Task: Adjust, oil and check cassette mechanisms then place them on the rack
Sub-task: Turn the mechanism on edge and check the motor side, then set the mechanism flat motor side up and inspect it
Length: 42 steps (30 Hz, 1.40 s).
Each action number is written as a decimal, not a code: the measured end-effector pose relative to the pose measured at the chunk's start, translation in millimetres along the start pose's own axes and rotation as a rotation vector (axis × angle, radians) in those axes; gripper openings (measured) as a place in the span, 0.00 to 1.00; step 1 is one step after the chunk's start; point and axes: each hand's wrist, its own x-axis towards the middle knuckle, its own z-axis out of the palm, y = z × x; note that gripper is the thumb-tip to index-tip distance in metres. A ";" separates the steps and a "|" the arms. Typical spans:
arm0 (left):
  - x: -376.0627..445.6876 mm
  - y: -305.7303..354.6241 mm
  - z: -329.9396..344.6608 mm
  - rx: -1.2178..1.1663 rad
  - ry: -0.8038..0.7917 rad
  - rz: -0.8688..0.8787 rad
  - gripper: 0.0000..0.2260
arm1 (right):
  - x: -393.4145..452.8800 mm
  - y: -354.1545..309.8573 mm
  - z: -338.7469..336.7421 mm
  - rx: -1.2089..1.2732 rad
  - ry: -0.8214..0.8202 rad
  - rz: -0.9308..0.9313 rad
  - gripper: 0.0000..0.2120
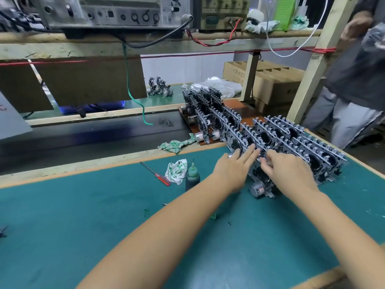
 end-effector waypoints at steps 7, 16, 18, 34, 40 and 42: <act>-61.2 -12.8 -15.6 -0.103 0.254 -0.080 0.26 | -25.9 -32.4 -46.5 0.319 0.086 0.030 0.15; -306.2 -81.1 -6.6 -0.329 0.413 -0.428 0.17 | -86.9 -187.6 -33.2 0.580 -0.471 -0.517 0.16; -357.6 -92.1 -0.7 -0.278 0.396 -0.554 0.20 | -95.6 -226.9 -26.6 0.496 -0.554 -0.697 0.21; -547.5 -135.2 20.2 -0.349 0.271 -1.051 0.07 | -115.5 -440.2 -34.1 0.903 -0.569 -1.121 0.10; -489.1 -132.3 -4.9 -0.289 0.310 -0.842 0.09 | -105.2 -394.2 -33.5 0.968 -0.464 -1.063 0.09; -455.6 -131.4 -8.2 -0.281 0.328 -0.694 0.04 | -92.0 -361.4 -30.3 0.952 -0.416 -1.003 0.08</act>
